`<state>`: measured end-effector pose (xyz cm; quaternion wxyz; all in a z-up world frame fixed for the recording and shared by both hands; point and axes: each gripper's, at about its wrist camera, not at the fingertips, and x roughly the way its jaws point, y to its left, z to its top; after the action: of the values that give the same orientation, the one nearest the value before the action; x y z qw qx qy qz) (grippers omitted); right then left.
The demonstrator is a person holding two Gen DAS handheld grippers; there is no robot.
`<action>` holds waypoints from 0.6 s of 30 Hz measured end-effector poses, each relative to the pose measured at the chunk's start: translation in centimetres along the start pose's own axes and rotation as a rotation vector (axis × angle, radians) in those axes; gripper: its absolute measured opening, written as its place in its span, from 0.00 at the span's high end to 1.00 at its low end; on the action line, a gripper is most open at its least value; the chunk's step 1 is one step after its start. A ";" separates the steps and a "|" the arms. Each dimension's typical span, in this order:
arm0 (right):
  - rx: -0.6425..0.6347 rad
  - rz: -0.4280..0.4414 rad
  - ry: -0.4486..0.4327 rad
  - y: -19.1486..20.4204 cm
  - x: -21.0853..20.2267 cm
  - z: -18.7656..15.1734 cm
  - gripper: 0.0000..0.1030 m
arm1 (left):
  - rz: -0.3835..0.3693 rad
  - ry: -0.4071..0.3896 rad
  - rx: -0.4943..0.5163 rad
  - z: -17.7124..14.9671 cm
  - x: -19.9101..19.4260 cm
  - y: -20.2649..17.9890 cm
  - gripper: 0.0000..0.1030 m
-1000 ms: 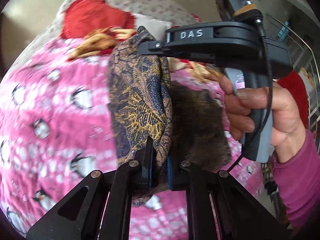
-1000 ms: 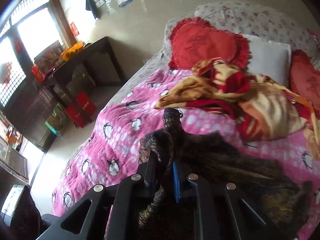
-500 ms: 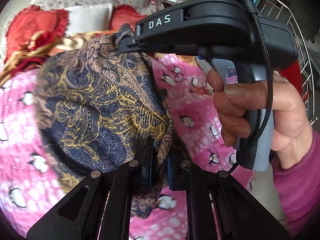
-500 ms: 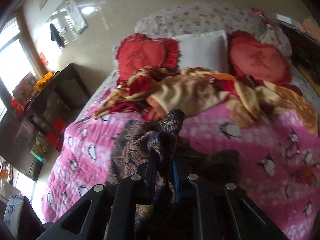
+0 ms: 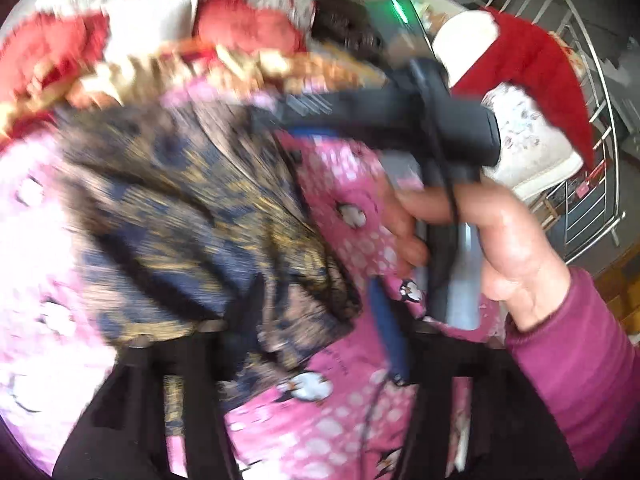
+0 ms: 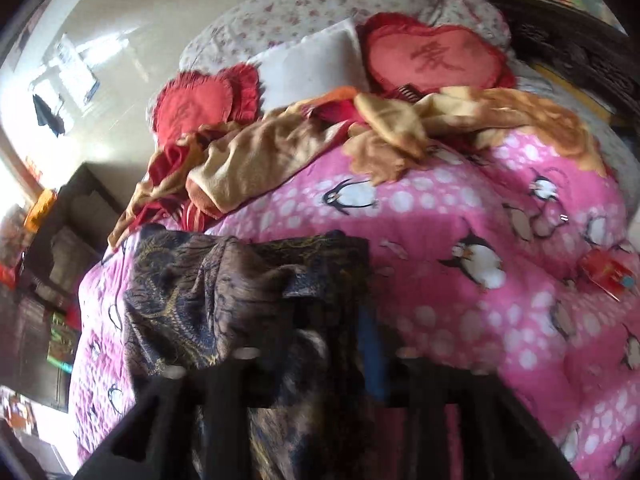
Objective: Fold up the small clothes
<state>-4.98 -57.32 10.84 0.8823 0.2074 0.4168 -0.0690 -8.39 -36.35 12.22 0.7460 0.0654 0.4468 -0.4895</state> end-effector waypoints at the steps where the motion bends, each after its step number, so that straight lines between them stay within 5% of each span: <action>1: 0.002 0.031 -0.017 0.1 -1.4 -0.7 0.52 | 0.020 -0.020 0.009 -0.3 -1.0 0.4 0.35; 6: -0.058 0.131 -0.004 1.6 -5.3 -5.2 0.51 | 0.205 -0.023 -0.010 -2.8 -3.0 4.3 0.35; 11: -0.089 0.144 0.067 2.9 -5.0 -10.4 0.51 | 0.289 0.030 -0.089 -6.2 -0.7 6.6 0.35; 15: -0.054 0.088 0.054 2.1 -4.1 -11.0 0.52 | 0.303 0.078 -0.107 -7.3 1.7 7.0 0.35; 18: -0.048 0.100 0.031 1.6 -3.5 -10.3 0.82 | 0.306 0.102 -0.121 -7.7 2.8 7.1 0.35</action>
<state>-14.04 -51.72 8.12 0.8827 0.2080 0.4212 -0.0116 -7.07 -30.53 3.19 0.7909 0.1122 0.4974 -0.3385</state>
